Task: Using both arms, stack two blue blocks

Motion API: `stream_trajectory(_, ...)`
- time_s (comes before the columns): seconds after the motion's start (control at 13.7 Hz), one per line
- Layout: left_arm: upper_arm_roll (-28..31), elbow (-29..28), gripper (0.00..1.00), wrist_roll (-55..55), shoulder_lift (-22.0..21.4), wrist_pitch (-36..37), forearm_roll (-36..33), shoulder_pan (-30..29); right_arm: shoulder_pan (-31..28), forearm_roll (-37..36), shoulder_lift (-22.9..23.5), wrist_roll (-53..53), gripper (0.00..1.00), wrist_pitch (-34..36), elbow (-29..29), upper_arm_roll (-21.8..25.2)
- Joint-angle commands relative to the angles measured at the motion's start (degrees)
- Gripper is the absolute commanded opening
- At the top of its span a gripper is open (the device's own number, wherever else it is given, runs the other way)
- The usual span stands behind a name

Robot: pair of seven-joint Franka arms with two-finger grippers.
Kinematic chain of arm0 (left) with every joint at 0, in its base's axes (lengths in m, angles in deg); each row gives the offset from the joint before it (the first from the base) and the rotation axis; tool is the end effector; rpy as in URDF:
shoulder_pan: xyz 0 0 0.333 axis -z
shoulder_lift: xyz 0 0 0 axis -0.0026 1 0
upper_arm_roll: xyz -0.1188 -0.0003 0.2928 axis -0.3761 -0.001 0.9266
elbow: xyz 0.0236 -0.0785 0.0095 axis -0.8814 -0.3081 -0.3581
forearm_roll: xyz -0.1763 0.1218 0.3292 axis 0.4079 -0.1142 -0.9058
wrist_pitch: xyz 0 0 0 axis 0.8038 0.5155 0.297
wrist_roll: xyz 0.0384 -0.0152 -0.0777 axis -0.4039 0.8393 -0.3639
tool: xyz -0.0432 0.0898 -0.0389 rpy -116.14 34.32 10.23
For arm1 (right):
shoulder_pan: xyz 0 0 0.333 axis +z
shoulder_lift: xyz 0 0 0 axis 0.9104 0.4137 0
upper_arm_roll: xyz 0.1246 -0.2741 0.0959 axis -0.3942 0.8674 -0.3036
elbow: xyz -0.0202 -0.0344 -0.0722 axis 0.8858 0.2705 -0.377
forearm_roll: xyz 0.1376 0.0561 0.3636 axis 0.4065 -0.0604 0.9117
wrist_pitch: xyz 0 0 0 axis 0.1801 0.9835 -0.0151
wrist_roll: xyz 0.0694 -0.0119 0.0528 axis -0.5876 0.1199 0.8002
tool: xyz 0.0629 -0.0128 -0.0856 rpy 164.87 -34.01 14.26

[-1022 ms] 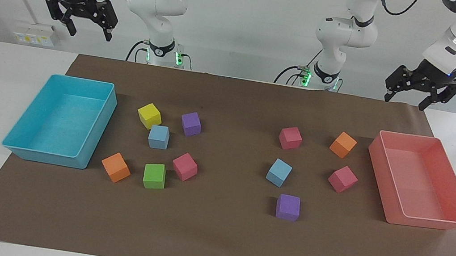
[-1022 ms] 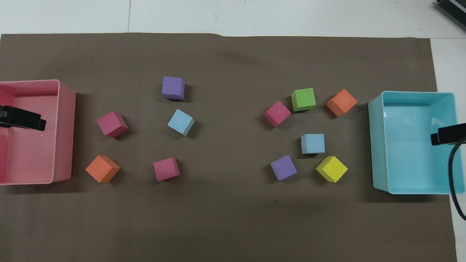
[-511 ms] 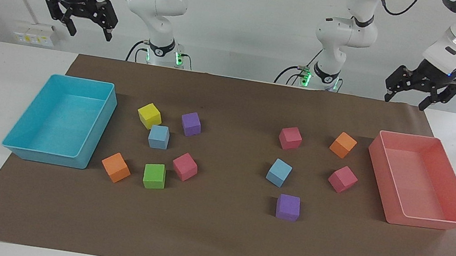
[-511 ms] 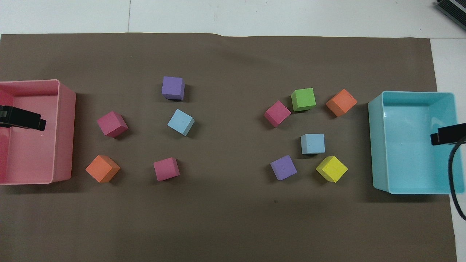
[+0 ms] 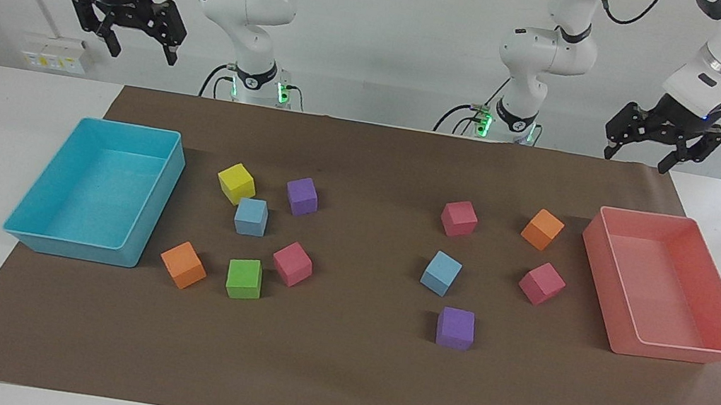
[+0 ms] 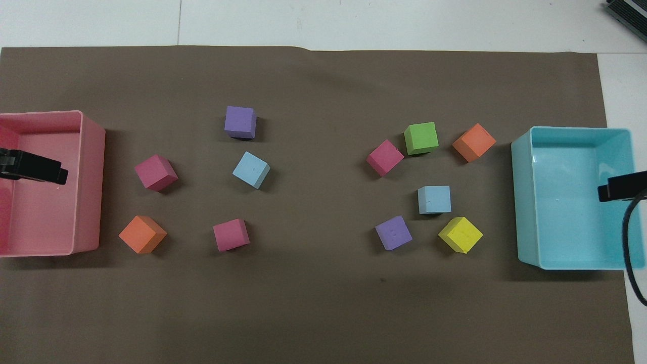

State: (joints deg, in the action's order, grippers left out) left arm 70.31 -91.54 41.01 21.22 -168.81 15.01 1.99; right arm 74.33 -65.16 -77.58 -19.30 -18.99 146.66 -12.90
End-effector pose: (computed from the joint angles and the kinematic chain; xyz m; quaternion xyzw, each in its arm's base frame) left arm 0.5353 -0.0387 0.6659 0.9954 -0.0940 -0.0078 0.0157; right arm 0.5059 -0.0215 0.6899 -0.9999 0.0115 0.0062 0.0023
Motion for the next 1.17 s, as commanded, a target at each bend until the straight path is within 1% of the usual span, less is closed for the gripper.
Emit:
stream_trajectory(0.0, -0.1, 0.6, 1.0, -0.1, 0.3, -0.1, -0.9, 0.2, -0.7, 1.0, -1.2, 1.3, 1.0, 0.1, 1.2, -0.3)
stream_trajectory(0.37, -1.0, 1.6, 1.0, -0.4, 1.0, -1.5, -0.3, 1.6, -0.7, 1.0, -1.2, 1.3, 1.0, 0.1, 1.2, -0.3)
stream_trajectory(0.51, -1.3, 2.5, 1.0, -0.4, 1.9, -2.5, -0.1, 1.6, -0.7, 1.0, -1.2, 1.2, 1.0, 0.1, 1.2, -0.3)
stream_trajectory(0.66, -1.9, 5.6, 1.0, -0.4, 4.5, -2.1, -0.1, 1.8, -0.7, 1.0, -1.2, 1.2, 1.0, 0.1, 1.2, -0.3)
stream_trajectory(0.8, -2.1, 8.8, 1.0, -0.6, 7.9, -1.7, -0.1, 1.9, -0.7, 1.0, -1.2, 1.3, 1.0, 0.1, 1.2, -0.3)
stream_trajectory(0.88, -2.2, 9.3, 1.0, -1.6, 8.3, -1.7, -0.1, 2.2, -0.7, 1.0, -1.2, 1.2, 1.0, 0.1, 1.2, -0.4)
stream_trajectory(1.1, -2.3, 9.0, 1.0, -2.2, 7.6, -0.9, -0.9, 2.6, -0.7, 1.0, -1.2, 1.3, 1.0, 0.1, 1.2, -0.3)
